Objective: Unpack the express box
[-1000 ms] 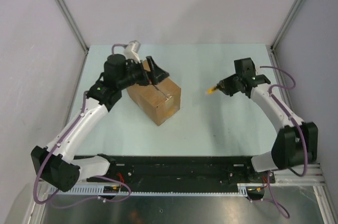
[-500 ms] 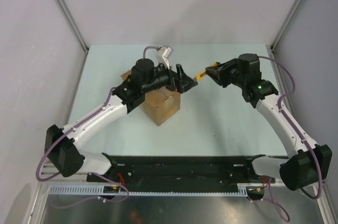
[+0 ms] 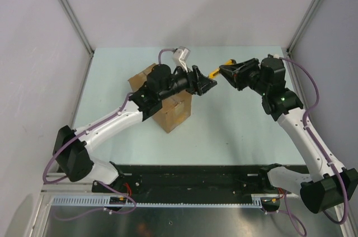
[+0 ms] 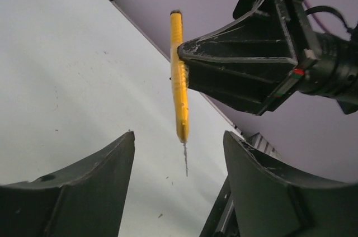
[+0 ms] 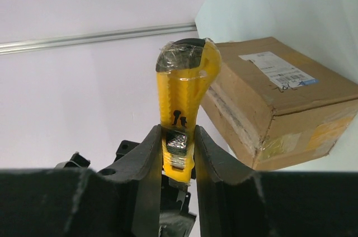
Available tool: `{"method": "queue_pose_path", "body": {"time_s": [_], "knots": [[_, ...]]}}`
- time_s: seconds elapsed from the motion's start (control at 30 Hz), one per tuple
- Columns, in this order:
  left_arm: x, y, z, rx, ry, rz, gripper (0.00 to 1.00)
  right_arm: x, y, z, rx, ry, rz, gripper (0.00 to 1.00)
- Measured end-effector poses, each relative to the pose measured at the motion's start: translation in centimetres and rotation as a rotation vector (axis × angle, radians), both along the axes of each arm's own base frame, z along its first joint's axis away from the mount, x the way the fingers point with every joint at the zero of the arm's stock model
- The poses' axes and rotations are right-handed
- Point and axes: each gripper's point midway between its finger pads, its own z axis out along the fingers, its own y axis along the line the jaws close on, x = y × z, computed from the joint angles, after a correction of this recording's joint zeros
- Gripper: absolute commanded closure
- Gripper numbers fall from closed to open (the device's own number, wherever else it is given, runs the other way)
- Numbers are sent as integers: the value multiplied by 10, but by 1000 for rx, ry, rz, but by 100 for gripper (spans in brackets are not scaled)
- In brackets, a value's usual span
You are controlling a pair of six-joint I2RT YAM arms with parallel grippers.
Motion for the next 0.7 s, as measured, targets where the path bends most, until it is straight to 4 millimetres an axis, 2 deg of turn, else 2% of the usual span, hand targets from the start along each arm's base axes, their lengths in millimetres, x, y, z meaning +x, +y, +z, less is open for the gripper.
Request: {"method": "queue_pose_path", "body": {"time_s": [0.2,0.5,0.53,0.6,0.63,0.7], "knots": [[6,-9,0,-4,-9,12,49,-4,0,7,23,-6,-1,100],[10,-8,12,-23,-33,40,52,-5,0,8,30,-3,2,100],[11,-8,14,-27,-37,42,64,-6,0,8,30,-2,3,100],[11,-8,17,-29,-47,47,74,-6,0,8,31,-2,7,100],[12,-8,17,-31,-46,48,84,-6,1,8,32,-2,8,100],[12,-8,17,-31,-50,50,84,-7,1,8,33,-2,11,100]]}}
